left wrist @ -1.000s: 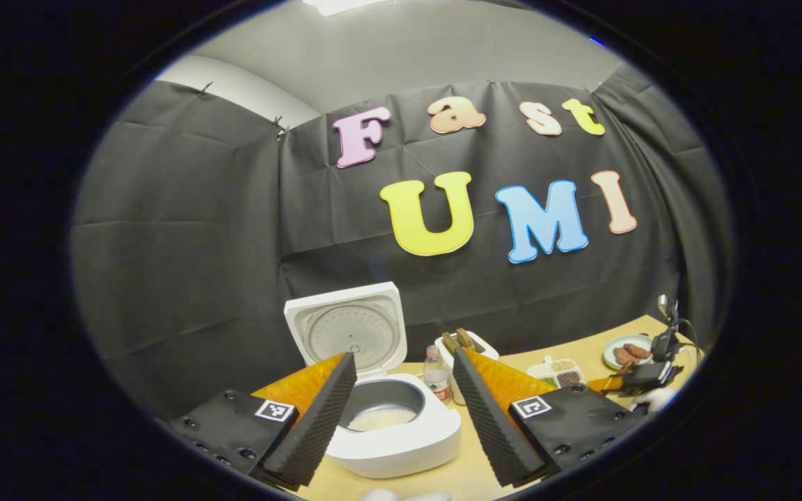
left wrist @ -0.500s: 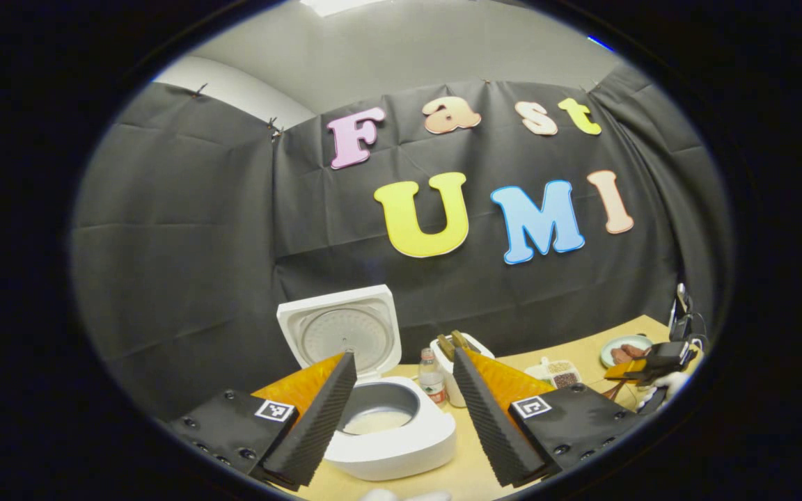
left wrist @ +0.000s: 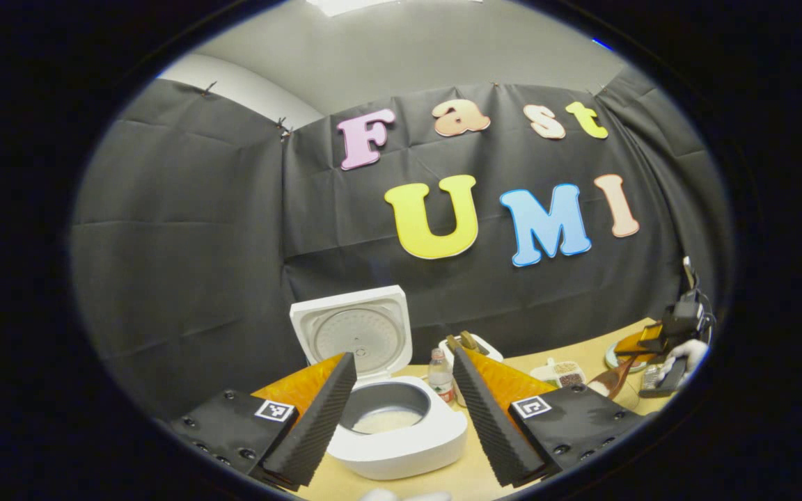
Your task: Close the left gripper, press the button to open the rice cooker; take a wooden spoon from the chopstick holder with the right hand, scoop a spoonful of rice and pour it into the rice cooker, then put the wooden spoon back into the chopstick holder.
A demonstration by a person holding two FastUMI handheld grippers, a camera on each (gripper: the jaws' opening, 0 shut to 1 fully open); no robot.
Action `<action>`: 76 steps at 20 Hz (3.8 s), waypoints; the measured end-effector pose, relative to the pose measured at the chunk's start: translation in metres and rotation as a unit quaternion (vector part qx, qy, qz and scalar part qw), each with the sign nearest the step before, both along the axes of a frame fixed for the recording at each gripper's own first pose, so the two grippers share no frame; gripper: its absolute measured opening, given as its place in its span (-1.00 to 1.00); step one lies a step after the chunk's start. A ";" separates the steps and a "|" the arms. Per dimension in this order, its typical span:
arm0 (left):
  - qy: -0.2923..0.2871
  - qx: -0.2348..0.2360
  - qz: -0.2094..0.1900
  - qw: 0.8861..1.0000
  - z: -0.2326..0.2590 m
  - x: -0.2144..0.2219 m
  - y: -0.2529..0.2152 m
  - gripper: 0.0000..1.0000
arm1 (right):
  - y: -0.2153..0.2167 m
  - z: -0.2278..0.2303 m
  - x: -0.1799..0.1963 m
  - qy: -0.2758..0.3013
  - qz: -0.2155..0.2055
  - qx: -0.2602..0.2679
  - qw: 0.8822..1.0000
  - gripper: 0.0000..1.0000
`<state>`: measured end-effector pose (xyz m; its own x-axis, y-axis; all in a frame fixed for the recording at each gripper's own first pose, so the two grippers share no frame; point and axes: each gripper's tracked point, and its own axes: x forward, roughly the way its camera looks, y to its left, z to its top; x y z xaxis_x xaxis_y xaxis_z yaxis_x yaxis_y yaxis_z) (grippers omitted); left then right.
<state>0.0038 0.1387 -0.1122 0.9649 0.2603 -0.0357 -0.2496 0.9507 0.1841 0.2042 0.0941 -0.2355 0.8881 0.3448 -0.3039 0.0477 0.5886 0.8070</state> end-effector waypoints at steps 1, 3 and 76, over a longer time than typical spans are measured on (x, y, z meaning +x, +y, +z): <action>-0.002 -0.002 0.004 1.000 0.000 -0.004 0.006 0.97 | 0.007 0.011 0.000 -0.001 0.002 0.009 1.000 -0.67; -0.006 -0.008 0.012 1.000 0.001 -0.010 0.015 0.99 | 0.031 0.038 0.003 -0.012 0.013 0.010 1.000 -0.67; -0.024 -0.030 0.014 0.999 0.003 -0.048 -0.018 0.99 | 0.038 0.106 0.084 -0.110 -0.014 -0.117 0.987 -0.67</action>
<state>-0.0439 0.1202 -0.1090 0.9582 0.2860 -0.0052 -0.2835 0.9521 0.1148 0.2884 0.1322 -0.1298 0.9500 0.2617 -0.1702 -0.0946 0.7610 0.6418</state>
